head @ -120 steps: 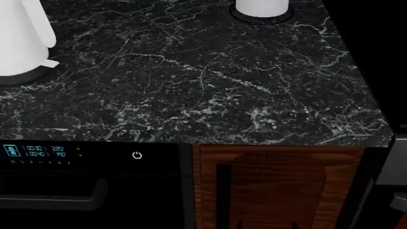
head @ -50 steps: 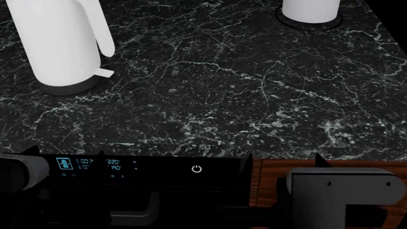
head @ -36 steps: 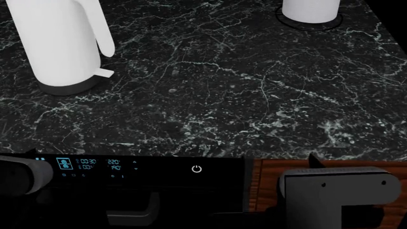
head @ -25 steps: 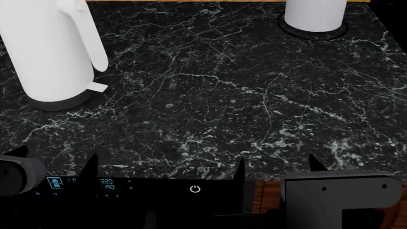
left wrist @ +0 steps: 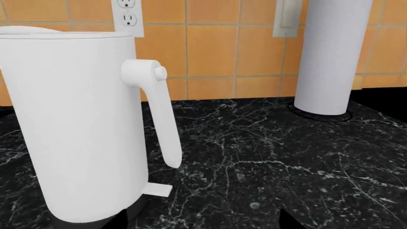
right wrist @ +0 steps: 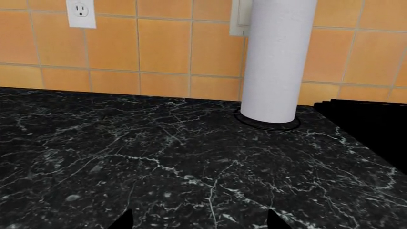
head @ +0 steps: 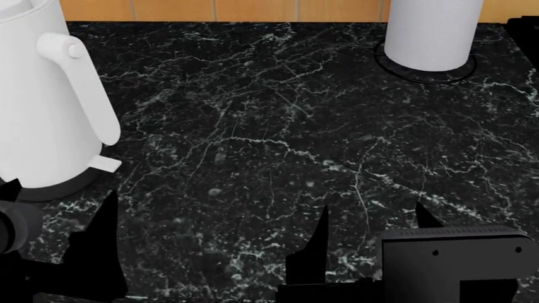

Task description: Press the button to open the lid of the electric kettle.

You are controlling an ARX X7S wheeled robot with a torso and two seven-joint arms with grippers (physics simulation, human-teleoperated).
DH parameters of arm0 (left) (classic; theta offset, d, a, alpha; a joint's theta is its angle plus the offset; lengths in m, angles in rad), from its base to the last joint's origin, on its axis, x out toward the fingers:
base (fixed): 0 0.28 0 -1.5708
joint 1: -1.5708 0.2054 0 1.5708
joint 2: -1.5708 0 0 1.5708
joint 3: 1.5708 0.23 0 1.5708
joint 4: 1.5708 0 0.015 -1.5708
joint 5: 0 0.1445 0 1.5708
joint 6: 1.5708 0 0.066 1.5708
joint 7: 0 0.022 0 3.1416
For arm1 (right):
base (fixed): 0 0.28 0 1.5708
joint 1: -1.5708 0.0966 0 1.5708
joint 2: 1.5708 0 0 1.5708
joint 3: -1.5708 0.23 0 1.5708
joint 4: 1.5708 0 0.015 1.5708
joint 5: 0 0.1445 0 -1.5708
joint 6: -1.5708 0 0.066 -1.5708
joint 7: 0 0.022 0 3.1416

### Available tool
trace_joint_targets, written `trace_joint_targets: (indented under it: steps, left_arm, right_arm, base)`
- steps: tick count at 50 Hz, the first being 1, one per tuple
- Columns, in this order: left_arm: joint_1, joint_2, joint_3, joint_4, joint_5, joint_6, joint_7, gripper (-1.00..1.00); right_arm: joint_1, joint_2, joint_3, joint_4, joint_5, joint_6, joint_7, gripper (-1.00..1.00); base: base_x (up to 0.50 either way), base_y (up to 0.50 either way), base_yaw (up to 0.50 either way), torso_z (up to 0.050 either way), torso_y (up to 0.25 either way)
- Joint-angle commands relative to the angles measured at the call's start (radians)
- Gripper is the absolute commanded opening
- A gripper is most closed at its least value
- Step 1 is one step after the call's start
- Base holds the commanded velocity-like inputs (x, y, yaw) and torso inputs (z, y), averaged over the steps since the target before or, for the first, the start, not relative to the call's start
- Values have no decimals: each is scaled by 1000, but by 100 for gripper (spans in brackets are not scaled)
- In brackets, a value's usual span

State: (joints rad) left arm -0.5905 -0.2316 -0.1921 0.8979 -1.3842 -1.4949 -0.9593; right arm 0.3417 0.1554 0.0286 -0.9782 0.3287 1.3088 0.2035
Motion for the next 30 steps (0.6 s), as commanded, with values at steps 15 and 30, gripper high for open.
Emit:
trace_joint_targets:
  steps: [15,30]
  left_arm:
    - [-335,-41,125,-219,-263,20,-286,100]
    - [-557,-120,258,-457,-215,-7,-238,100]
  right_arm:
    - [-24,-11,20,17,7,-19,2,100]
    - [-44,-4,9,44,17,-50,7,100]
  base:
    - [0,0,0,0,0]
    - [0,0,0,0,0]
